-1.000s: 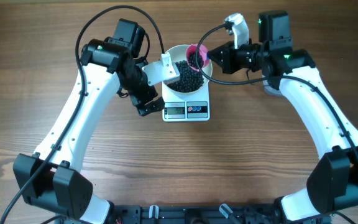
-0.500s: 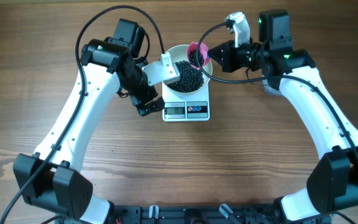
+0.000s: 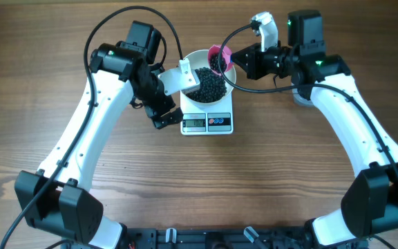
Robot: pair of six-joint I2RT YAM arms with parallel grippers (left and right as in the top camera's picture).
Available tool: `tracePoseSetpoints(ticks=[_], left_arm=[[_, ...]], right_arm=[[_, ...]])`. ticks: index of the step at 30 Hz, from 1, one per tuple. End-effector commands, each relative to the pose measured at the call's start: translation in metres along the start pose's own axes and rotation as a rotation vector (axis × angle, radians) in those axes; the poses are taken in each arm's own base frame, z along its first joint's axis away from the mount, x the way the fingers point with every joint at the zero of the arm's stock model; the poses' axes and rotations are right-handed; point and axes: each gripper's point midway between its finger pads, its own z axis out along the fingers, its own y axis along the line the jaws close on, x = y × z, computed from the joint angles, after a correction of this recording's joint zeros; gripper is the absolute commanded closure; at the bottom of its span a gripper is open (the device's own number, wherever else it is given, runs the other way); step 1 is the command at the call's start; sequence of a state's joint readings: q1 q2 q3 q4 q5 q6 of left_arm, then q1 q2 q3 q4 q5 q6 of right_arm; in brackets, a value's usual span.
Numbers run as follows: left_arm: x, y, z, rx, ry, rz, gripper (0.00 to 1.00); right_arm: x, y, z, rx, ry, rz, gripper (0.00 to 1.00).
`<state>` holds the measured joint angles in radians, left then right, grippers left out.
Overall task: Scoop item into bowl and weigh 150g on scale
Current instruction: 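Tilt the scoop to pour beans into the white bowl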
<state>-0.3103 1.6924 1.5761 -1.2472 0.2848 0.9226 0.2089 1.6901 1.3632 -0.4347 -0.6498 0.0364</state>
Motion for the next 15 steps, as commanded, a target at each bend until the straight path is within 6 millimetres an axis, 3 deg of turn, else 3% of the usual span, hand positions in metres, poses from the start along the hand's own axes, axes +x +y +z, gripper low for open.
tracePoseSetpoints(ticks=[1,9,13,15], left_arm=[[0.003,0.001,0.005,0.012,0.009,0.003,0.0],[0.003,0.001,0.005,0.012,0.01,0.003,0.0],[0.003,0.001,0.005,0.012,0.009,0.003,0.0],[0.003,0.001,0.005,0.012,0.009,0.003,0.0]], right_arm=[[-0.008,0.012,-0.004,-0.036,-0.025,-0.037,0.96],[-0.018,0.022,-0.021,-0.003,-0.059,-0.133,0.96],[-0.012,0.037,-0.02,0.001,-0.033,-0.353,0.96],[-0.011,0.034,-0.016,0.046,-0.019,-0.413,0.96]])
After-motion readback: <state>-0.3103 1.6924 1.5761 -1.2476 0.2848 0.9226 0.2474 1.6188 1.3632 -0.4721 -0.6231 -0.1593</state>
